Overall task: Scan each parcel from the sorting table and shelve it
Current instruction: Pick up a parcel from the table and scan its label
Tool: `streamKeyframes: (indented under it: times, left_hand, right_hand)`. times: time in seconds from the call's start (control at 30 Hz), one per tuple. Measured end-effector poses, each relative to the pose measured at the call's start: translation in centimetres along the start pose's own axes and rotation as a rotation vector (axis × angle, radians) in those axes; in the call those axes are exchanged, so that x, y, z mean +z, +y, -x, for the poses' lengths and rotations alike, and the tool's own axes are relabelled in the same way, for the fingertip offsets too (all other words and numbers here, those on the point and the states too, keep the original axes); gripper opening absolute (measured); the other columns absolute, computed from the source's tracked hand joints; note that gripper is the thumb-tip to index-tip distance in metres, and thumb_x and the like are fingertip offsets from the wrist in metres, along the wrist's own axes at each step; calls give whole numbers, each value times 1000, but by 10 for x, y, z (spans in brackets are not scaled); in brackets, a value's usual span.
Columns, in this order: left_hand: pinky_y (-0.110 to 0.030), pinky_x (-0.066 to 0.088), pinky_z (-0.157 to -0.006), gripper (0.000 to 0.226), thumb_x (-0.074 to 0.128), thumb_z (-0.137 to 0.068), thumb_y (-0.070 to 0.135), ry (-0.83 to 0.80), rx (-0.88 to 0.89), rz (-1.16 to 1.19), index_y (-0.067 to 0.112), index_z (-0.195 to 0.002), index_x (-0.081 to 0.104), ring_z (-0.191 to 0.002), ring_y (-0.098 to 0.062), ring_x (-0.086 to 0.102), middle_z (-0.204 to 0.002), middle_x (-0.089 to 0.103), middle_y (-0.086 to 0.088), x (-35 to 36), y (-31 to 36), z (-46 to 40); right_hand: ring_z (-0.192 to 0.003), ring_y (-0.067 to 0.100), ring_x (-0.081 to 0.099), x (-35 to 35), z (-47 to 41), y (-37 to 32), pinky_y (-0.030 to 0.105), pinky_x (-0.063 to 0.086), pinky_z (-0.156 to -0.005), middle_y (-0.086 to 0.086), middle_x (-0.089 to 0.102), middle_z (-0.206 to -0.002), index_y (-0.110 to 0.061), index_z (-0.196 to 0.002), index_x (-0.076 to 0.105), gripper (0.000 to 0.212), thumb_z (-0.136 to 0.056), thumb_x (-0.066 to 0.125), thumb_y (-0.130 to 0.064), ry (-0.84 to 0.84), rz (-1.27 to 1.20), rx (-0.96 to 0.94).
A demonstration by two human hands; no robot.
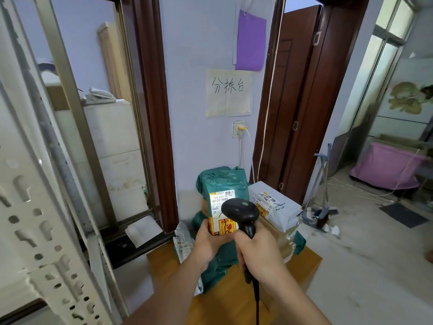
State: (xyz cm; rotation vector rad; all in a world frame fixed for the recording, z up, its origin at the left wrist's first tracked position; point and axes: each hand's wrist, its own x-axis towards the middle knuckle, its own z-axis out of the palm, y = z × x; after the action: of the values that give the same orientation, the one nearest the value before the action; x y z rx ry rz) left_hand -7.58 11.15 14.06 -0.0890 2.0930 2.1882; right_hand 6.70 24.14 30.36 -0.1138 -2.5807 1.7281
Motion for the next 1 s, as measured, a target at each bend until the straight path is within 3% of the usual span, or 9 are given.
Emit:
streamKeyframes:
  times: [0.1, 0.23, 0.33, 0.4, 0.57, 0.77, 0.87, 1.0]
  left_hand:
    - [-70, 50, -98, 95, 106, -52, 39, -21, -2, -14, 0, -125, 60, -113, -45, 67, -115, 72, -23, -4, -18, -13]
    - [-59, 56, -98, 109, 108, -35, 41, 16, -21, 42, 10, -126, 58, -112, -33, 71, -116, 75, -12, -5, -3, 5]
    - [-60, 55, -99, 115, 108, -32, 43, -10, -6, 102, 5, -128, 57, -113, -34, 69, -117, 73, -15, -6, 0, 10]
    - [-53, 59, -96, 117, 108, -31, 42, -24, -15, 115, 5, -129, 56, -112, -32, 70, -117, 73, -15, -7, 5, 16]
    - [-27, 60, -77, 97, 105, -41, 26, -28, -28, 92, 11, -123, 55, -105, -22, 73, -114, 74, -9, -7, -1, 26]
    - [-35, 60, -89, 79, 103, -57, 28, 30, -37, -7, 23, -120, 56, -107, -16, 72, -115, 75, 1, -16, -11, 51]
    - [-43, 58, -98, 82, 103, -52, 39, 63, -61, -5, 31, -121, 59, -110, -14, 71, -114, 76, 8, -20, -16, 74]
    - [-40, 57, -100, 80, 103, -56, 30, 135, -75, -40, 32, -124, 61, -110, -12, 70, -114, 76, 9, -21, -22, 120]
  right_hand:
    - [-37, 14, 50, 6, 6, -1, 25, 48, -42, 9, 54, -51, -5, -82, 54, 15, -92, 54, -15, 9, -9, 27]
    - [-38, 14, 48, 11, 13, -1, 20, 45, -41, 12, 54, -56, 2, -89, 55, 16, -93, 56, -13, 31, -15, 16]
    - [-39, 14, 50, 14, 17, 0, 21, 46, -42, 11, 55, -54, -2, -91, 55, 13, -94, 57, -15, 43, -21, 2]
    - [-39, 15, 52, 15, 19, 0, 23, 47, -43, 9, 56, -54, -7, -91, 55, 9, -94, 58, -16, 51, -28, -4]
    - [-41, 16, 52, 14, 27, 0, 29, 48, -46, 7, 56, -56, -13, -95, 54, 4, -93, 57, -14, 42, -40, 13]
    - [-45, 17, 53, 5, 43, 7, 38, 50, -52, 6, 55, -57, -15, -88, 54, 5, -91, 58, -17, -1, 12, 0]
    - [-50, 18, 57, -1, 57, 13, 46, 55, -58, 5, 58, -59, -21, -86, 55, 6, -89, 59, -19, -45, 63, -39]
    - [-48, 20, 58, -12, 81, 24, 44, 55, -57, 5, 58, -55, -21, -85, 55, 8, -91, 60, -19, -147, 75, -91]
